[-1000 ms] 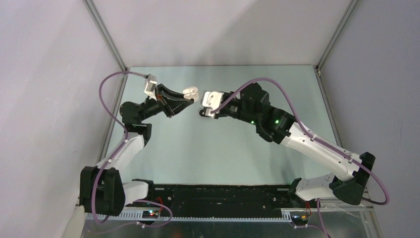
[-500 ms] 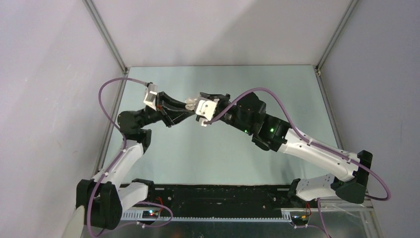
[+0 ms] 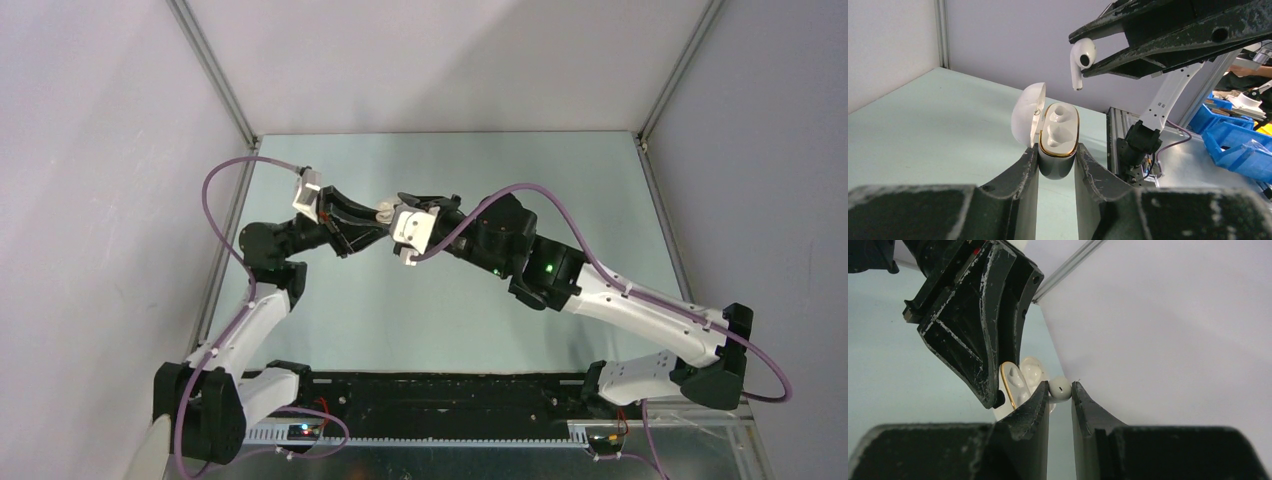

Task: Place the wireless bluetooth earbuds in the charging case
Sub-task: Insert the right earbud into the right side groove of the charging case.

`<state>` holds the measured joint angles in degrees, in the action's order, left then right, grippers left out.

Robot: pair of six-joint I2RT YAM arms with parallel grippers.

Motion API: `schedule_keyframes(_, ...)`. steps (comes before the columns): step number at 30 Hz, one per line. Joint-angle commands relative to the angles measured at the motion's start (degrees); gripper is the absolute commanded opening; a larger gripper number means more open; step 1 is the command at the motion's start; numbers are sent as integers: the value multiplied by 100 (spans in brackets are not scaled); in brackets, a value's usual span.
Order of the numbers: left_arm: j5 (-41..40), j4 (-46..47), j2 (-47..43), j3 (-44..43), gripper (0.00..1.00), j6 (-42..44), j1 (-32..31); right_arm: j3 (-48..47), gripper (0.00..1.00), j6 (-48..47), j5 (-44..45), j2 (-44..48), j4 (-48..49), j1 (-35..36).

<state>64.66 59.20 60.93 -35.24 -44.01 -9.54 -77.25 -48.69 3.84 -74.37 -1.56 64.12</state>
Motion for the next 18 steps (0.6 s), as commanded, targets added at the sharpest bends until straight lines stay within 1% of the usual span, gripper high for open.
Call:
schedule_keyframes(1, -102, 99, -203, -2, 0, 71, -35, -27, 0, -40, -32, 190, -154, 45)
schedule_keyframes(4, -104, 113, -249, 0, 0, 52, -32, -23, 0, -38, 4, 165, -329, 43)
schedule_keyframes(18, -74, 87, -382, 51, 0, 39, -30, 146, 0, -304, 47, 161, -253, 162)
